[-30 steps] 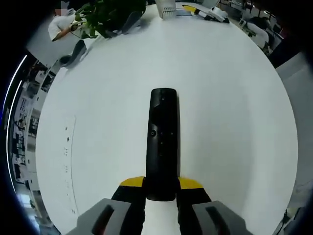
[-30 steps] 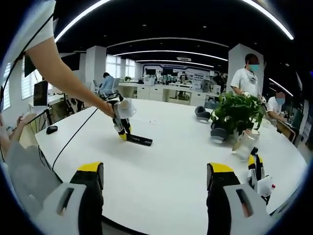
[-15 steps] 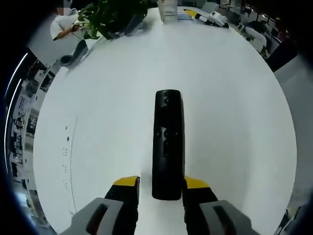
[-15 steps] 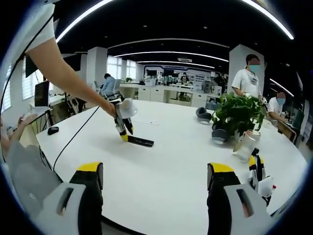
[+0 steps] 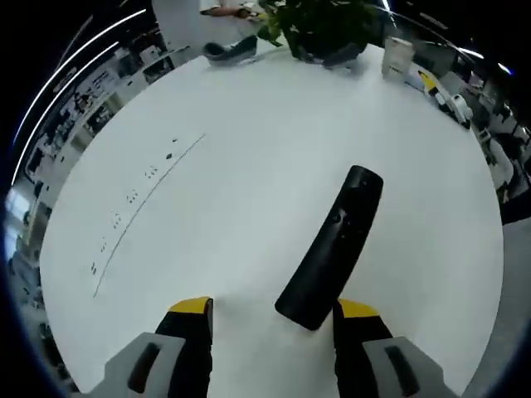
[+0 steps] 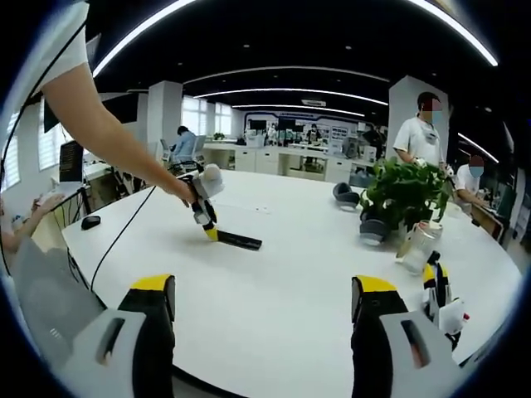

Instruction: Press the specified remote control buttons in sequence, fully releasing each button before pressing the next.

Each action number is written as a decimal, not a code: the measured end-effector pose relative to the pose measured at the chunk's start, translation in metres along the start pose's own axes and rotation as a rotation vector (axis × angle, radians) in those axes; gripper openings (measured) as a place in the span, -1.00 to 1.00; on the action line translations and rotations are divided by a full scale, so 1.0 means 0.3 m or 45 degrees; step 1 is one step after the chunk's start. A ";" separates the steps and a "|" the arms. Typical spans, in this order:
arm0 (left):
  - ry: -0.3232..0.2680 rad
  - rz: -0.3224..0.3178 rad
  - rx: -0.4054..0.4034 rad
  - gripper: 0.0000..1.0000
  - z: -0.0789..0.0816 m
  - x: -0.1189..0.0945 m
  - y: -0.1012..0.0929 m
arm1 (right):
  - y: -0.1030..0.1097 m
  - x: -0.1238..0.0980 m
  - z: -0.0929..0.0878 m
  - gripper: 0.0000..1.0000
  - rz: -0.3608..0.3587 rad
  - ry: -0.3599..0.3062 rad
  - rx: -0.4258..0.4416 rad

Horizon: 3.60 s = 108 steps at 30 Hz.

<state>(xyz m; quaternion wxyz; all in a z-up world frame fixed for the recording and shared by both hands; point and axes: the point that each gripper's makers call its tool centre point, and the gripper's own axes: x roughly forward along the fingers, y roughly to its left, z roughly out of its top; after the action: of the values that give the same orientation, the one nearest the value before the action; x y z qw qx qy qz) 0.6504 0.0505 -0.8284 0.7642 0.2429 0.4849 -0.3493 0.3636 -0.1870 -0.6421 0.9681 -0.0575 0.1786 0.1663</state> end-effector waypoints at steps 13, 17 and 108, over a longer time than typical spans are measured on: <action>-0.220 0.008 -0.335 0.77 -0.045 -0.044 -0.054 | 0.019 -0.003 0.013 0.80 0.031 -0.024 -0.017; -0.310 0.005 -0.406 0.90 -0.052 -0.079 -0.087 | 0.020 -0.004 0.017 0.83 0.034 -0.032 -0.015; -1.023 0.708 -0.615 1.00 -0.489 -0.948 -0.535 | 0.043 -0.040 0.088 0.99 0.051 -0.186 0.029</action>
<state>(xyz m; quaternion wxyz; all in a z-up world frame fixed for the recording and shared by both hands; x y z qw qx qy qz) 0.3619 0.1369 -0.6352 0.9869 0.0267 0.1385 -0.0780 0.3572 -0.1738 -0.6140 0.9755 -0.0305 0.1106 0.1875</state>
